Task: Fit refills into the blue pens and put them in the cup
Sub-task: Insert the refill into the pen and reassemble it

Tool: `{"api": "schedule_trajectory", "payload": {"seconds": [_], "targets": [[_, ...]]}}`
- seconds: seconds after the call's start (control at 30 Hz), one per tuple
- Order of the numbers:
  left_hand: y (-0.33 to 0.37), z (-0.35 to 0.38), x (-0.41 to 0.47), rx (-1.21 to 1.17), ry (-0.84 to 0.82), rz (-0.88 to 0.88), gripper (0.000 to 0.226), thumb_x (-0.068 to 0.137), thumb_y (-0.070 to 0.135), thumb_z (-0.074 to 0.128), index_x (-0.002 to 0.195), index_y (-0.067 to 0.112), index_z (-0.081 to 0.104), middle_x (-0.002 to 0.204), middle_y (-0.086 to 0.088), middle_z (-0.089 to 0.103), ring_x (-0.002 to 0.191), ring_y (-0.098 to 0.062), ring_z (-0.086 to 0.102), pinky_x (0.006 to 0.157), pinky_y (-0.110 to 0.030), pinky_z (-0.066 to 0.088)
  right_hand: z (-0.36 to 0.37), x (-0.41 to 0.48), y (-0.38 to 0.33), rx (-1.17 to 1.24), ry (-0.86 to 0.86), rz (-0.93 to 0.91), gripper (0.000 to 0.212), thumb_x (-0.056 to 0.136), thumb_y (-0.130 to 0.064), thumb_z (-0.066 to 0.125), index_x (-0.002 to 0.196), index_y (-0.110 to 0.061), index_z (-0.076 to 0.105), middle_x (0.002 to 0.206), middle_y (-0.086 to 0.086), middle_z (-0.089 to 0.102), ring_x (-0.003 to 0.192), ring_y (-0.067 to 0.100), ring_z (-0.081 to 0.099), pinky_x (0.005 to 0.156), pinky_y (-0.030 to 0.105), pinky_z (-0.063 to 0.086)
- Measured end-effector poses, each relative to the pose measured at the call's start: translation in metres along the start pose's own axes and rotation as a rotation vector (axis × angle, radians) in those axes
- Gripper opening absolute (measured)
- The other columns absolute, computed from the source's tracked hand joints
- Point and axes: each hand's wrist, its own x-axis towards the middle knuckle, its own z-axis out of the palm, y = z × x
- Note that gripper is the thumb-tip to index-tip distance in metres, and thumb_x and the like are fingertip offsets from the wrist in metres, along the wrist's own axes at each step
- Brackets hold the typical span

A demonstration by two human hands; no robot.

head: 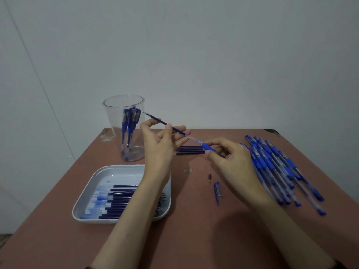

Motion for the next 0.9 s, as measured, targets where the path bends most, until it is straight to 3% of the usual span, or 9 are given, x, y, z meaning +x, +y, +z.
{"api": "schedule_trajectory", "payload": {"seconds": [0.47,0.57,0.7,0.8,0.9], "targets": [[-0.004,0.001,-0.002,0.061,-0.048,-0.03,0.015,0.1,0.007,0.04,0.109,0.016,0.034,0.08,-0.012,0.07,0.077,-0.023,0.072,0.067,-0.026,0.058,-0.002,-0.003,-0.006,-0.069,0.021,-0.059,0.021,0.081,-0.017,0.074,0.096,-0.033,0.073,0.074,-0.016,0.065,0.073,-0.003,0.057,0.063,0.01,0.046],[-0.006,0.002,-0.004,0.064,-0.094,-0.078,0.015,0.098,0.005,0.044,0.1,0.019,0.039,0.075,-0.006,0.072,0.073,-0.02,0.072,0.068,-0.026,0.058,-0.001,-0.002,-0.005,-0.034,0.012,-0.037,0.02,0.082,-0.018,0.072,0.096,-0.031,0.074,0.075,-0.014,0.067,0.072,-0.001,0.058,0.065,0.016,0.049],[-0.009,0.008,-0.008,0.16,-0.187,-0.134,0.009,0.094,0.003,0.052,0.1,0.009,0.049,0.085,-0.008,0.071,0.083,-0.023,0.069,0.079,-0.039,0.057,-0.001,0.0,-0.007,0.156,-0.017,0.055,0.018,0.085,-0.016,0.07,0.095,-0.03,0.074,0.072,-0.002,0.068,0.066,0.019,0.061,0.063,0.037,0.054],[-0.009,0.008,-0.009,0.196,-0.254,-0.157,0.012,0.093,0.006,0.054,0.104,0.01,0.057,0.096,-0.011,0.07,0.089,-0.025,0.067,0.082,-0.036,0.056,-0.005,0.001,-0.014,0.394,-0.053,0.17,0.018,0.088,-0.01,0.065,0.094,-0.024,0.074,0.071,0.004,0.069,0.062,0.013,0.056,0.057,0.029,0.043],[-0.009,0.005,-0.007,0.258,-0.292,-0.164,0.016,0.094,0.008,0.054,0.106,0.017,0.061,0.099,-0.004,0.069,0.089,-0.016,0.067,0.074,-0.022,0.056,-0.01,0.003,-0.015,0.621,-0.066,0.278,0.017,0.09,-0.008,0.059,0.103,-0.011,0.071,0.072,0.007,0.067,0.063,0.015,0.054,0.058,0.026,0.043]]}}
